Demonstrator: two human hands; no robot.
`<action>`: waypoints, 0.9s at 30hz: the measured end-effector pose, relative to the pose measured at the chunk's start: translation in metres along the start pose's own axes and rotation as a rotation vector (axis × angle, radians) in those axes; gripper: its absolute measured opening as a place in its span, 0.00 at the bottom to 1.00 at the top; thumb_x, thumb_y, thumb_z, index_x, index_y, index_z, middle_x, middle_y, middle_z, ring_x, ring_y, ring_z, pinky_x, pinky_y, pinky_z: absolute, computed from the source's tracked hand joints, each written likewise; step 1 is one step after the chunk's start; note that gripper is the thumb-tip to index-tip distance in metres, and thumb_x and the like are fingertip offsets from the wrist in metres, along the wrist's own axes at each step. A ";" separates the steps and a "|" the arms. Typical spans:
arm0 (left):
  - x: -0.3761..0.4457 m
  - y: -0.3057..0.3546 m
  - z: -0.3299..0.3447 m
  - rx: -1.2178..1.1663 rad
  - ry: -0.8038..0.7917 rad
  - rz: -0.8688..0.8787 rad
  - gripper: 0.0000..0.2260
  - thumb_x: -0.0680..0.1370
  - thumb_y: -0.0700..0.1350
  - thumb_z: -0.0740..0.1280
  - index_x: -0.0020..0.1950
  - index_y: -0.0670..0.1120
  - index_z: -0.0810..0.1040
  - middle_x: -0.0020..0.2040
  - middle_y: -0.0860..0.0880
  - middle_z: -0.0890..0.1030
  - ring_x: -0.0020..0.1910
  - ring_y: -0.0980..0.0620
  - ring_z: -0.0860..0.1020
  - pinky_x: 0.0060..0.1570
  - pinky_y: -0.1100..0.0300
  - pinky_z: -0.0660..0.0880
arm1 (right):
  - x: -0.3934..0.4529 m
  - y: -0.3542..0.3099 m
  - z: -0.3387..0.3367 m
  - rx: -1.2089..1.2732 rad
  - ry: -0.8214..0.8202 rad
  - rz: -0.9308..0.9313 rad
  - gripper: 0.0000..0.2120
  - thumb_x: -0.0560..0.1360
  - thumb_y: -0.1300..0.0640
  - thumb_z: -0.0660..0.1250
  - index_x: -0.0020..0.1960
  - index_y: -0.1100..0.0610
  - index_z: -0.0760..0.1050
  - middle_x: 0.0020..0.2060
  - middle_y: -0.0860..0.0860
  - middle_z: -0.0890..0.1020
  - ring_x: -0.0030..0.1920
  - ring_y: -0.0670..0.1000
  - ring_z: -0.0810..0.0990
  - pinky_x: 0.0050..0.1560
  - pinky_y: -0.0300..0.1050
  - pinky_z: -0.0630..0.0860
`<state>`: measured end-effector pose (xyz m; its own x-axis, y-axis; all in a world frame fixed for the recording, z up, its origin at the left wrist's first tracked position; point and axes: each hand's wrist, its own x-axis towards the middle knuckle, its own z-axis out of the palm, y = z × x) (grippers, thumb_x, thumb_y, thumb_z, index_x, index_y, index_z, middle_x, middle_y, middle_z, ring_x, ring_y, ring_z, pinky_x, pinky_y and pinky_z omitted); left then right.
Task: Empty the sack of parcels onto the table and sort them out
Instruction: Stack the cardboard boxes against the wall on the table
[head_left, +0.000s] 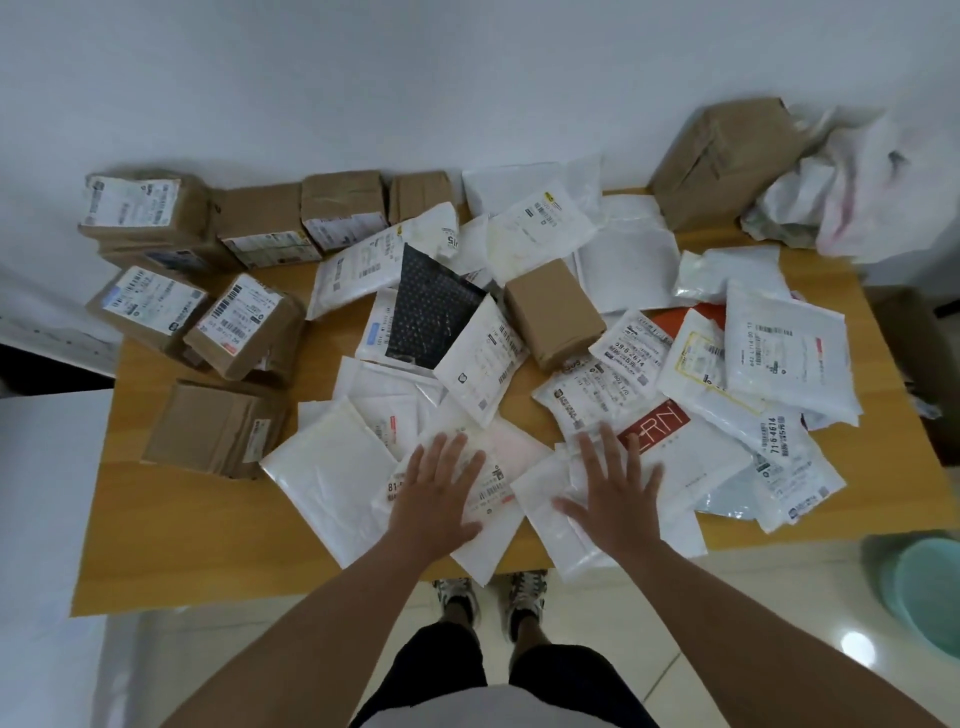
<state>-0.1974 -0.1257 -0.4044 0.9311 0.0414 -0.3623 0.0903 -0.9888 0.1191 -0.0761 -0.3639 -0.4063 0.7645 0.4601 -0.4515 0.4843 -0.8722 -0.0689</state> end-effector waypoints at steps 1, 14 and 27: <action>-0.001 -0.005 0.000 0.006 -0.003 0.011 0.48 0.58 0.68 0.73 0.73 0.49 0.67 0.74 0.41 0.65 0.72 0.36 0.65 0.69 0.37 0.62 | 0.001 0.000 0.001 -0.006 0.000 0.001 0.46 0.69 0.25 0.52 0.78 0.52 0.59 0.77 0.59 0.60 0.74 0.69 0.61 0.58 0.79 0.64; 0.091 0.050 -0.112 -0.156 0.422 0.285 0.20 0.70 0.46 0.64 0.61 0.45 0.75 0.58 0.43 0.76 0.57 0.43 0.74 0.56 0.50 0.73 | 0.059 0.052 -0.112 0.100 0.351 0.301 0.32 0.74 0.40 0.63 0.74 0.50 0.62 0.76 0.57 0.61 0.76 0.65 0.56 0.67 0.72 0.60; 0.236 0.096 -0.167 -0.422 0.050 -0.484 0.34 0.74 0.68 0.61 0.76 0.59 0.54 0.78 0.44 0.45 0.76 0.35 0.43 0.70 0.32 0.52 | 0.202 0.171 -0.182 0.285 -0.125 0.393 0.38 0.72 0.25 0.53 0.76 0.34 0.42 0.78 0.42 0.37 0.77 0.62 0.35 0.68 0.77 0.47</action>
<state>0.0899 -0.1867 -0.3244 0.7647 0.4853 -0.4240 0.6260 -0.7155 0.3102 0.2384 -0.3905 -0.3474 0.8006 0.0797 -0.5938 0.0210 -0.9942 -0.1052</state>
